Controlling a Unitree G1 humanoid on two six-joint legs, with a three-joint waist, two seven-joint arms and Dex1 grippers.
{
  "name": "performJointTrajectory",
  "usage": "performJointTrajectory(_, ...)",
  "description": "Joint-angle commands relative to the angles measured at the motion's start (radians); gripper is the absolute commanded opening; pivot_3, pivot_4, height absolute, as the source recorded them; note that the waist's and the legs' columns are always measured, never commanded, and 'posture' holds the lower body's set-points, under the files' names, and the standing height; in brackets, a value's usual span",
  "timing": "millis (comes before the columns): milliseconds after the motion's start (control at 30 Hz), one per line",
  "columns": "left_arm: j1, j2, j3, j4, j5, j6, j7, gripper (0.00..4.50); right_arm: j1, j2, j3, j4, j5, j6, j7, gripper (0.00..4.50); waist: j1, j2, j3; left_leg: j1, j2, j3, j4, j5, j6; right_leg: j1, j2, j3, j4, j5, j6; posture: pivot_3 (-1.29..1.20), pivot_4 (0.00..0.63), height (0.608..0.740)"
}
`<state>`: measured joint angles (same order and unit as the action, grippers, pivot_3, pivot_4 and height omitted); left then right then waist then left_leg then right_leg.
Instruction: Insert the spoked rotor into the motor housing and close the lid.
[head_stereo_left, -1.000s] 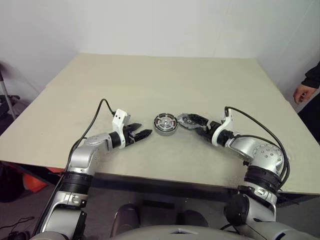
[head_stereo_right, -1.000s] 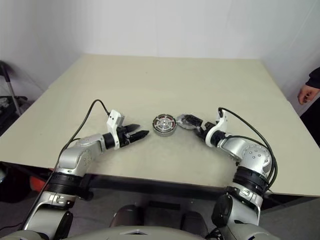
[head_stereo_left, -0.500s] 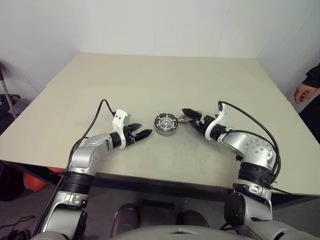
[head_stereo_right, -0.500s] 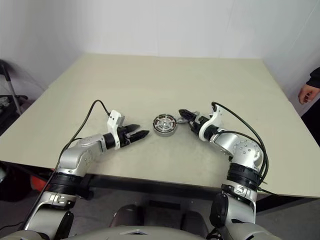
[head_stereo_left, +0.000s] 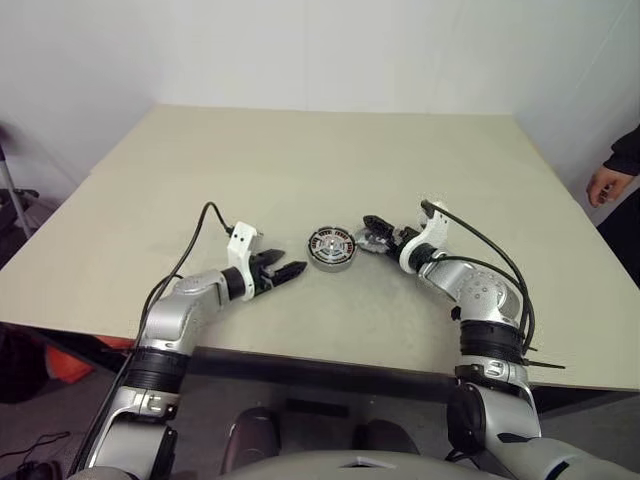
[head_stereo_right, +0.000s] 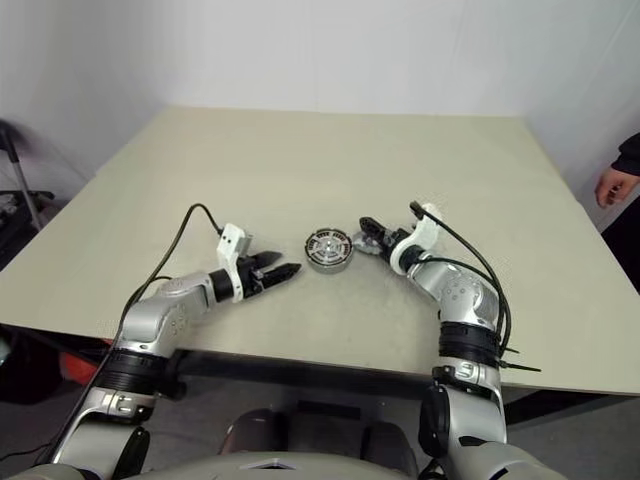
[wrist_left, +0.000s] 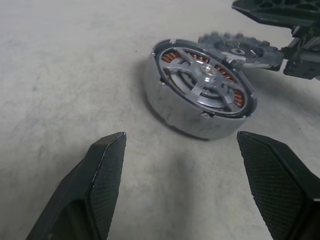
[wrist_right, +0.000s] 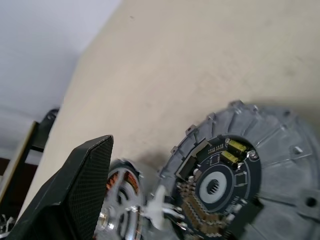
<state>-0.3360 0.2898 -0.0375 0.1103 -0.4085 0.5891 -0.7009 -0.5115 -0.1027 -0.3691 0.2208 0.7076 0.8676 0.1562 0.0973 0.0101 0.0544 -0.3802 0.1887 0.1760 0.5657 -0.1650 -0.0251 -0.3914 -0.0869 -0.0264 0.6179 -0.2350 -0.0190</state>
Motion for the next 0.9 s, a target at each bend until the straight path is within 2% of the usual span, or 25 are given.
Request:
performJointTrajectory(33,-0.01,0.004,0.01,-0.03,-0.001,-0.009,0.005,3.74,-0.038,0.014,0.026,-0.078,0.056,0.027,0.048,4.47,-0.001,0.0,0.0,0.0,0.0,0.0,0.0,0.0,0.0,0.0,0.0,0.0,0.0,0.0,0.0,0.0,0.0,0.74)
performJointTrajectory(300,-0.006,0.008,0.012,-0.016,0.005,-0.012,0.013,3.74,-0.043,0.004,0.065,-0.278,0.24,0.211,0.135,4.47,0.001,0.0,0.0,0.0,0.0,0.0,0.0,0.0,0.001,0.0,0.0,0.0,0.0,0.0,0.0,0.0,0.0,0.74)
performJointTrajectory(500,-0.012,0.004,0.011,-0.013,0.006,-0.01,0.014,3.74,-0.033,-0.02,0.128,-0.304,0.202,0.204,0.144,4.47,0.002,0.0,0.0,0.001,0.0,0.0,0.001,0.0,0.001,0.001,0.0,0.0,0.0,0.0,0.0,0.0,0.0,0.74)
performJointTrajectory(633,-0.015,0.013,0.018,-0.011,0.002,-0.01,0.003,3.74,-0.015,-0.107,0.249,-0.316,0.056,0.09,0.215,4.47,0.004,0.0,0.0,0.0,0.0,0.0,0.001,0.0,0.001,0.001,0.0,0.0,0.0,0.0,0.0,0.0,0.0,0.74)
performJointTrajectory(800,-0.015,0.021,0.025,-0.003,-0.002,-0.015,-0.009,3.74,0.012,-0.259,0.52,-0.254,-0.292,-0.245,0.346,4.47,0.005,0.0,0.0,0.0,0.0,-0.001,0.001,0.0,0.001,0.001,0.0,0.0,0.0,0.0,0.0,0.0,0.0,0.74)
performJointTrajectory(900,-0.015,0.02,0.026,-0.003,0.001,-0.017,-0.003,3.74,0.011,-0.275,0.594,-0.177,-0.412,-0.399,0.386,4.47,0.001,0.0,0.0,0.0,0.0,-0.001,0.002,0.0,0.001,0.001,0.0,0.0,0.0,0.0,0.0,0.0,0.0,0.74)
